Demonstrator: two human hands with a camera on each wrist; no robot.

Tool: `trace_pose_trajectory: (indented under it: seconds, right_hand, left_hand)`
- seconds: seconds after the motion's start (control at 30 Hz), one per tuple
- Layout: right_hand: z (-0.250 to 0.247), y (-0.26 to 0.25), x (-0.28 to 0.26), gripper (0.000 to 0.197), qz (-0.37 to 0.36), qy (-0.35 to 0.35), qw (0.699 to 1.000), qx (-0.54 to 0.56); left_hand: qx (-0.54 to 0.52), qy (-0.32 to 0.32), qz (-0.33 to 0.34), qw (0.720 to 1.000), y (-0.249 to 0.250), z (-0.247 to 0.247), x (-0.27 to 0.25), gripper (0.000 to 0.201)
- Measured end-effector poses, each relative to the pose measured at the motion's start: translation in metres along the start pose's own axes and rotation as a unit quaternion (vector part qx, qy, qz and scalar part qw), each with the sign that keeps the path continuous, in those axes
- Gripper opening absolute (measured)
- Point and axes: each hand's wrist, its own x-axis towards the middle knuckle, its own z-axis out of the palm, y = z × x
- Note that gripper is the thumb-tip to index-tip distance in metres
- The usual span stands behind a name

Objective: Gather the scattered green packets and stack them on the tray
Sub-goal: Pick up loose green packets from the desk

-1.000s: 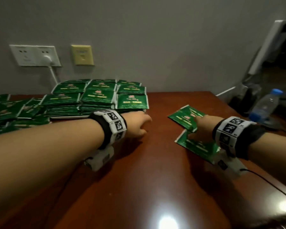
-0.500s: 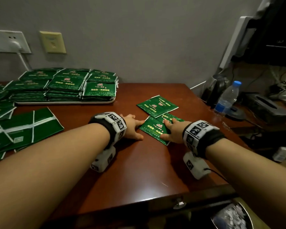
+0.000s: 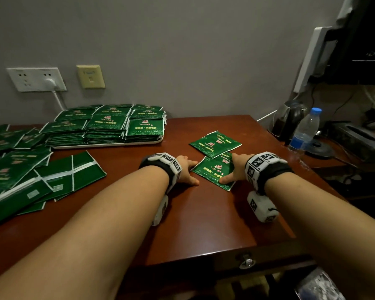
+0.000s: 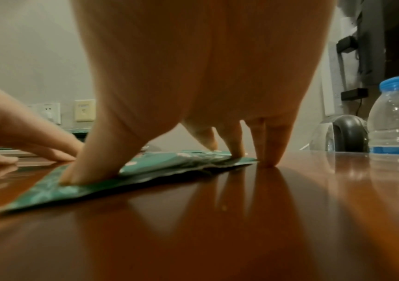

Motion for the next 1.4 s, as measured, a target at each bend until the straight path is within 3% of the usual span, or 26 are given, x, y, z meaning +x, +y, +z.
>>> trace_pose_trajectory:
  seconds: [0.17, 0.3, 0.37, 0.47, 0.57, 0.67, 0.7, 0.73, 0.8, 0.9, 1.1, 1.17, 1.33, 1.4]
  right_hand:
    - [0.000, -0.007, -0.005, 0.091, -0.017, 0.037, 0.999, -0.021]
    - [-0.005, -0.019, -0.015, 0.041, -0.054, 0.109, 0.993, -0.002]
    - [-0.006, -0.025, -0.024, 0.028, -0.063, 0.141, 0.988, 0.005]
    - [-0.010, -0.028, -0.028, 0.037, -0.095, 0.145, 0.982, 0.077]
    - [-0.020, -0.031, -0.027, 0.048, -0.159, 0.080, 0.979, 0.098]
    - [-0.025, -0.041, -0.020, 0.065, -0.197, 0.041, 0.975, 0.090]
    - [-0.027, -0.044, -0.014, 0.063, -0.202, 0.034, 0.973, 0.106]
    - [-0.027, -0.046, -0.006, 0.059, -0.203, 0.032, 0.970, 0.133]
    - [-0.028, -0.048, 0.012, 0.062, -0.171, 0.061, 0.968, 0.175]
    - [-0.025, -0.048, 0.040, 0.076, -0.077, 0.130, 0.982, 0.112]
    - [-0.017, -0.052, 0.087, 0.097, 0.049, 0.070, 0.996, 0.039]
    - [-0.016, -0.051, 0.096, 0.091, 0.032, 0.051, 0.998, 0.024]
    - [-0.024, -0.054, 0.070, 0.047, -0.060, 0.082, 0.995, 0.019]
    - [-0.022, -0.054, 0.060, 0.053, -0.068, 0.091, 0.993, 0.037]
  left_hand:
    - [-0.025, 0.021, -0.009, 0.999, 0.000, 0.001, -0.004, 0.097]
    - [-0.090, 0.044, -0.008, 0.995, -0.005, 0.004, -0.002, 0.113]
    - [-0.131, 0.052, 0.021, 0.990, -0.010, 0.006, -0.003, 0.122]
    - [-0.233, 0.104, 0.041, 0.966, -0.026, 0.000, -0.008, 0.120]
    - [-0.296, 0.168, 0.039, 0.939, -0.045, -0.012, -0.017, 0.097]
    - [-0.278, 0.171, 0.078, 0.942, -0.056, -0.016, -0.016, 0.036]
    - [-0.282, 0.167, 0.078, 0.942, -0.058, -0.016, -0.015, 0.019]
    - [-0.285, 0.166, 0.071, 0.941, -0.060, -0.015, -0.014, 0.015]
    - [-0.289, 0.169, 0.044, 0.941, -0.065, -0.011, -0.012, 0.014]
    - [-0.265, 0.162, 0.018, 0.950, -0.073, -0.002, -0.010, 0.012]
    - [-0.239, 0.134, -0.007, 0.962, -0.083, 0.003, -0.004, 0.020]
    - [-0.236, 0.133, -0.007, 0.963, -0.084, 0.004, -0.003, 0.023]
    - [-0.242, 0.131, -0.011, 0.961, -0.086, 0.004, -0.007, 0.025]
    - [-0.243, 0.134, -0.017, 0.961, -0.086, 0.004, -0.010, 0.025]
